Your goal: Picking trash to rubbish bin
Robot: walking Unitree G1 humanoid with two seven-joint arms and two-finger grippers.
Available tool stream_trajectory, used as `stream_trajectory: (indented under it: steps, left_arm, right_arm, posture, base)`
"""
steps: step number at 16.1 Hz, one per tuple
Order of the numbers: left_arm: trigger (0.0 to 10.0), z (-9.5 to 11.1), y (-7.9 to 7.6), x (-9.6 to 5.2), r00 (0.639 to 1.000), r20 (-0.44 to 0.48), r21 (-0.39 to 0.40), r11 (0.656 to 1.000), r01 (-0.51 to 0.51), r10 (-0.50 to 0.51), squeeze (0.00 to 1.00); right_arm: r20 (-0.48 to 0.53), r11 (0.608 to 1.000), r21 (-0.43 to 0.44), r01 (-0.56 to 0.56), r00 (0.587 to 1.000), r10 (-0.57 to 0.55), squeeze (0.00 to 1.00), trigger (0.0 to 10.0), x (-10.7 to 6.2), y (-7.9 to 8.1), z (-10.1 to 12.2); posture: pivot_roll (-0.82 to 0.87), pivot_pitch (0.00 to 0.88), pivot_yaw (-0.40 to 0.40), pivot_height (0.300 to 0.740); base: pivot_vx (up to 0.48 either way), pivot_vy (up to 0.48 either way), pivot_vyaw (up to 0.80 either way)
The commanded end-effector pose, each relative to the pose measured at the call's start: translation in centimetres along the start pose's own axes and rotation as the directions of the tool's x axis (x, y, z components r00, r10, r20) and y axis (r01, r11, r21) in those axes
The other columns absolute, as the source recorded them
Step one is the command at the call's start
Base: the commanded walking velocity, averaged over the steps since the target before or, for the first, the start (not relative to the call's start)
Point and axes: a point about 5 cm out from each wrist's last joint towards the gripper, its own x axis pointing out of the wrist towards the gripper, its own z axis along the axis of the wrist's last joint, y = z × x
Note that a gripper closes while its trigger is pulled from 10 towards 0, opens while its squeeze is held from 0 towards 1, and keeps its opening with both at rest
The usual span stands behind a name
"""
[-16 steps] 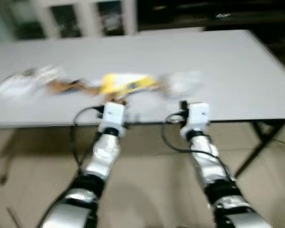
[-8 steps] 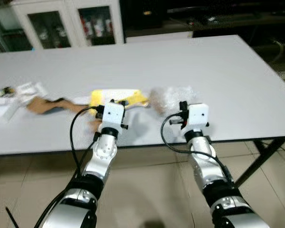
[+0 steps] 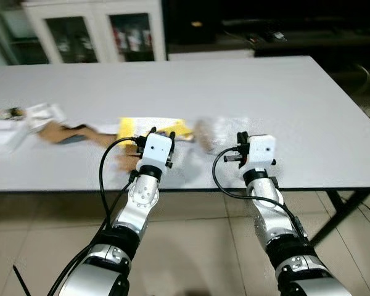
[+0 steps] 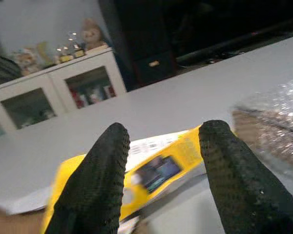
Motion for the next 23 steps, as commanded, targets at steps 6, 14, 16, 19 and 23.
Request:
stream_trajectory:
  steps: [6,14,16,19,23]
  left_arm:
    - [10.0,-0.5,0.2,0.0,0.999,-0.034,0.036,0.999,0.004,-0.003,1.0]
    - [10.0,0.4,3.3,2.4,0.996,-0.085,0.321,0.946,0.049,-0.023,1.0]
    - [10.0,0.7,4.5,3.2,0.995,-0.1,0.463,0.884,0.06,-0.015,0.0]
    - [10.0,1.8,4.7,4.1,0.986,-0.113,0.449,0.879,0.159,-0.121,0.0]
    - [10.0,3.4,3.6,4.6,0.928,-0.094,0.358,0.858,0.369,-0.36,0.0]
  right_arm:
    - [-0.005,1.0,0.002,-0.009,1.0,0.009,0.0,10.0,0.2,0.1,0.1]
    - [-0.004,1.0,0.005,-0.005,1.0,0.005,0.0,10.0,0.3,0.2,0.2]
    - [-0.003,1.0,0.006,-0.004,1.0,0.004,0.0,10.0,0.4,0.2,0.2]
    - [0.0,1.0,0.005,-0.002,1.0,0.002,0.0,10.0,0.5,0.1,0.4]
    - [0.003,1.0,0.004,0.002,1.0,-0.002,0.0,10.0,0.6,0.0,0.5]
  posture:
    - [0.0,0.021,0.061,0.74]
    - [0.0,0.019,0.067,0.74]
    - [0.0,0.016,0.069,0.74]
    - [0.0,0.012,0.071,0.74]
    - [-0.01,0.014,0.074,0.74]
  base:
    - [0.0,0.0,0.0]
    - [0.0,0.0,0.0]
    - [0.0,0.0,0.0]
    - [0.0,0.0,0.0]
    - [0.0,0.0,0.0]
